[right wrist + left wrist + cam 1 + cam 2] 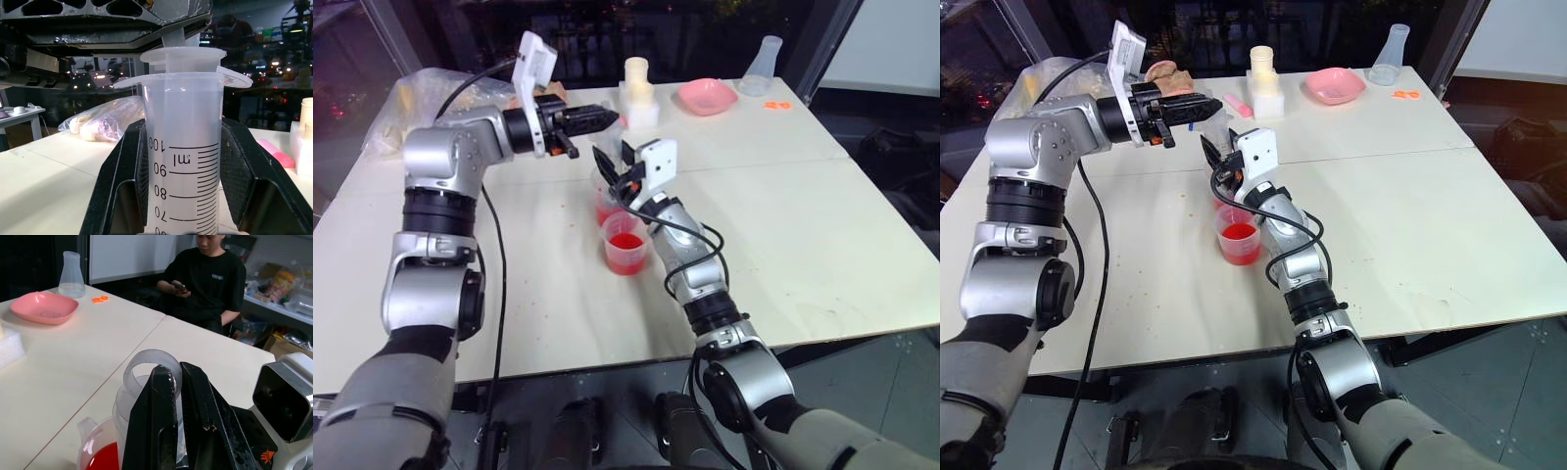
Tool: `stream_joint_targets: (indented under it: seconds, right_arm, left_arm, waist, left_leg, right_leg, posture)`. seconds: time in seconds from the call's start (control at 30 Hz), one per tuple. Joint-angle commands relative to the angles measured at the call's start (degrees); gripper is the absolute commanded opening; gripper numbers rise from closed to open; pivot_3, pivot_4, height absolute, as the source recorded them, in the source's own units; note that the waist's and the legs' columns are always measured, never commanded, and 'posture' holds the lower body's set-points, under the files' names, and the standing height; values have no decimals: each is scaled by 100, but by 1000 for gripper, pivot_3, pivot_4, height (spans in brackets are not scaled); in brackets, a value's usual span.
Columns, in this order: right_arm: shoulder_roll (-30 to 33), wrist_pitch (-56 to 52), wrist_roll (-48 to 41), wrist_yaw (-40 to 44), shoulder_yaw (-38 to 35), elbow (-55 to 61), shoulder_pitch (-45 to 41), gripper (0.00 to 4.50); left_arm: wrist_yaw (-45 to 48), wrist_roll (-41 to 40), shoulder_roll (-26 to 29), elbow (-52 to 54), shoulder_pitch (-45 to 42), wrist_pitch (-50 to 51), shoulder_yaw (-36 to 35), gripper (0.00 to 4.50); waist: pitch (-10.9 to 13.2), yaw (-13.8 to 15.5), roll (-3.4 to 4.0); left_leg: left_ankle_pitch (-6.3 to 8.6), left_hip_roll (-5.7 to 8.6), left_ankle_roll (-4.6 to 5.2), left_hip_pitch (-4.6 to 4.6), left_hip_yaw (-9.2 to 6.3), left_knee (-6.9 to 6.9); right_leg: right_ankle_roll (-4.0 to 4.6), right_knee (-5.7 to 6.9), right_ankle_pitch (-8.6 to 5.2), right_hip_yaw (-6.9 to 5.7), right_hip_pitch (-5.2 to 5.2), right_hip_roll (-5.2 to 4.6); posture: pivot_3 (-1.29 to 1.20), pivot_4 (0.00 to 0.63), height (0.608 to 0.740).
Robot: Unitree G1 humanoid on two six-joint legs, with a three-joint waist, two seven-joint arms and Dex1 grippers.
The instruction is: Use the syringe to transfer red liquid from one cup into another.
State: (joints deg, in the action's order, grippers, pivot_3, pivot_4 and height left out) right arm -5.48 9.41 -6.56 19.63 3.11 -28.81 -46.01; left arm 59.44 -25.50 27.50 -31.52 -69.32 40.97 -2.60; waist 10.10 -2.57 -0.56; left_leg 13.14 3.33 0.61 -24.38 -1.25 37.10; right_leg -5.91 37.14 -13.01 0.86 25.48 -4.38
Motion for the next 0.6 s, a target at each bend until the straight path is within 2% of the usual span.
stream_joint_targets:
  seconds: [0.03,0.6]
  right_arm:
    - [-108,-80,60,201,240,-41,94,1370]
    - [-121,-241,119,392,388,-37,177,1370]
  left_arm:
    - [-77,-183,20,217,-568,-334,-385,18]
    - [-81,-210,73,248,-705,-327,-457,18]
  waist:
    - [0,0,0]
    - [0,-2,0]
  left_leg:
    - [0,0,0,0,0,0]
    - [0,0,0,0,0,0]
  right_leg:
    - [0,0,0,0,0,0]
    - [0,1,0,0,0,0]
  posture:
    - [0,150,740]
    - [0,150,740]
